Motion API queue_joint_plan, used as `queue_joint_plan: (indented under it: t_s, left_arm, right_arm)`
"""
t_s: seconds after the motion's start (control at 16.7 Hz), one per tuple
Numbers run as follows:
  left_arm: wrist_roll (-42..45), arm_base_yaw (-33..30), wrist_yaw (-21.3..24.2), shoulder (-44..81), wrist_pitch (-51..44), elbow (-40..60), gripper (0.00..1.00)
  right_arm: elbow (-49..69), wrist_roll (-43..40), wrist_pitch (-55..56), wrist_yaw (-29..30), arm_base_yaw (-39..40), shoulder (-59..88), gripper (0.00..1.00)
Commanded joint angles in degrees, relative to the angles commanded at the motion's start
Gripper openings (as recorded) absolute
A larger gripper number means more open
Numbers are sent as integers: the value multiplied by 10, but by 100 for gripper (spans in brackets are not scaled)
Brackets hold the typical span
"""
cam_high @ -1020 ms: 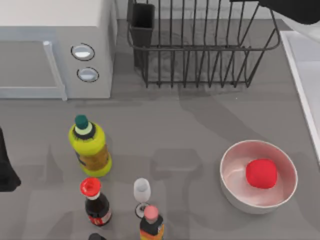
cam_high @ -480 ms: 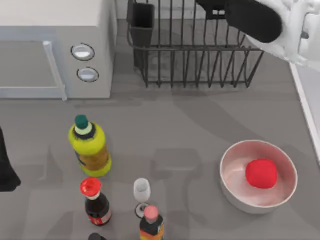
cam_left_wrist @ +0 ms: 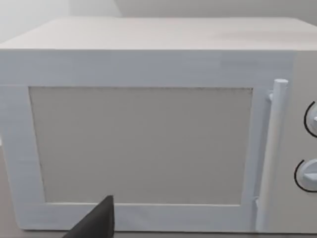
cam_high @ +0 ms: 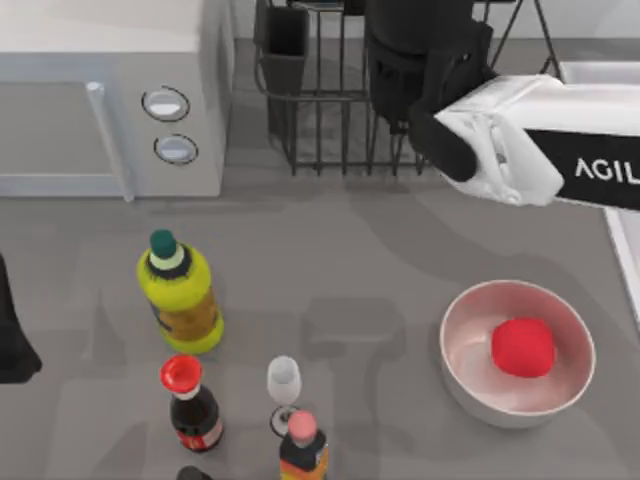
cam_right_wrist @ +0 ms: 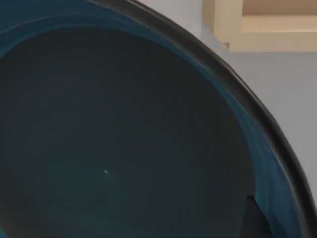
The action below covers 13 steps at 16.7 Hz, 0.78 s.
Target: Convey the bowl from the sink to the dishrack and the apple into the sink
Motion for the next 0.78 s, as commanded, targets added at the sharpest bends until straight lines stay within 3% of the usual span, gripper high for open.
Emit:
queue_joint_plan:
  t_s: [0.48,0.78]
  left_arm:
    - [0,0,0,0,0,0,100]
    - [0,0,0,0,0,0,100]
  right_arm:
    - [-34,-1,60,-16,-16,30,0]
    - [-34,-1,60,-16,-16,30,38]
